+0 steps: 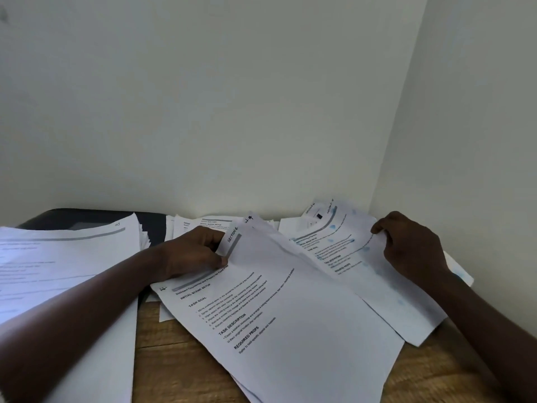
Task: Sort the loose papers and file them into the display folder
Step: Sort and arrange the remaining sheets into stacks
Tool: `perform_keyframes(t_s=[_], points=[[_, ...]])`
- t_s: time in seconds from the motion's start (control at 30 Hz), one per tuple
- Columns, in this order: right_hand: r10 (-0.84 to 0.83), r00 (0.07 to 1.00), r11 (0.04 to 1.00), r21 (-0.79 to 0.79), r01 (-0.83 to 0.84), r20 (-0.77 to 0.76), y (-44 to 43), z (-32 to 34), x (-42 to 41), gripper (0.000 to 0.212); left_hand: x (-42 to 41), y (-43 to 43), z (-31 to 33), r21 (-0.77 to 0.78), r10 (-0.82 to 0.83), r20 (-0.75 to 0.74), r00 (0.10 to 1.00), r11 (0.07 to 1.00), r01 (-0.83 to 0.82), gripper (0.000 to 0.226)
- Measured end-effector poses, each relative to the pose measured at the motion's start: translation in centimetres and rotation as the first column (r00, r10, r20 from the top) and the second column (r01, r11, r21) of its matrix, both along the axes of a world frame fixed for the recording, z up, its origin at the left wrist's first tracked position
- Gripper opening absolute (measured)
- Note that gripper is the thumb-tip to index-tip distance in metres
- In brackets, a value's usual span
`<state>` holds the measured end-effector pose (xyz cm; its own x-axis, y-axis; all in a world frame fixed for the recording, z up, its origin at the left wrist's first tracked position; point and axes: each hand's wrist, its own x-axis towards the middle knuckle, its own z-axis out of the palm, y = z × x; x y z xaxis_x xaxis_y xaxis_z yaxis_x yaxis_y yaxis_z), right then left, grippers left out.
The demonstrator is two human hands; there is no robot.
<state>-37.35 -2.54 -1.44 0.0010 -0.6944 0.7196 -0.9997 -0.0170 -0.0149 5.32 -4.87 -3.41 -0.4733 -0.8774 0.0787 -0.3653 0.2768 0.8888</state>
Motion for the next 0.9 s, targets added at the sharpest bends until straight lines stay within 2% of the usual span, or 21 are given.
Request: perform_keyframes(t_s=[0.1,0.2,0.33,0.43,0.5,0.57,0.63,0.67,0.7,0.77,0.9], points=[[0.003,1.0,1.0,-0.024,-0.003,0.0,-0.1,0.9,-0.3,0.036,0.0,0.0,-0.1,0.011,0.001,0.008,1.0,1.0,-0.001,0.029],[0.053,0.996,0.999,0.008,-0.054,0.073,-0.3,1.7,-0.2,0.038,0.0,0.1,0.1,-0.004,-0.01,0.0,1.0,1.0,0.01,0.028],[0.168,0.971,0.985,0.0,-0.171,0.171,0.0,3.5,1.0,0.038,0.1,0.6,0.8,0.04,-0.086,-0.161,0.983,0.995,0.094,0.03],[0.227,0.961,0.973,-0.005,-0.229,0.16,0.2,5.0,1.7,0.042,0.1,1.0,1.4,0.119,-0.107,-0.283,0.953,0.982,0.145,0.03],[0.259,0.953,0.961,0.052,-0.27,0.155,0.4,6.2,2.1,0.044,-0.1,1.2,1.5,0.117,-0.097,-0.309,0.946,0.983,0.139,0.032],[0.288,0.913,0.91,0.213,-0.355,0.29,1.0,7.8,3.1,0.039,-0.4,1.3,1.4,0.068,-0.034,-0.324,0.946,0.996,0.059,0.026],[0.276,0.819,0.792,0.364,-0.49,0.502,2.1,9.0,4.7,0.018,-0.7,1.5,1.7,0.006,0.016,-0.345,0.939,1.0,-0.014,0.023],[0.259,0.781,0.738,0.406,-0.54,0.568,2.8,9.5,5.6,0.022,-0.9,1.6,1.9,-0.012,0.023,-0.358,0.933,0.999,-0.03,0.022],[0.251,0.755,0.696,0.43,-0.575,0.605,3.5,9.7,6.4,0.035,-1.1,1.8,2.1,-0.024,0.022,-0.379,0.925,0.999,-0.033,0.023],[0.249,0.747,0.666,0.451,-0.595,0.617,4.6,10.0,8.0,0.05,-1.4,2.0,2.4,-0.049,0.008,-0.415,0.91,0.998,-0.031,0.025],[0.299,0.768,0.639,0.479,-0.603,0.567,5.1,9.6,9.8,0.054,-2.1,2.5,2.5,-0.045,0.006,-0.433,0.902,0.999,-0.028,0.029]])
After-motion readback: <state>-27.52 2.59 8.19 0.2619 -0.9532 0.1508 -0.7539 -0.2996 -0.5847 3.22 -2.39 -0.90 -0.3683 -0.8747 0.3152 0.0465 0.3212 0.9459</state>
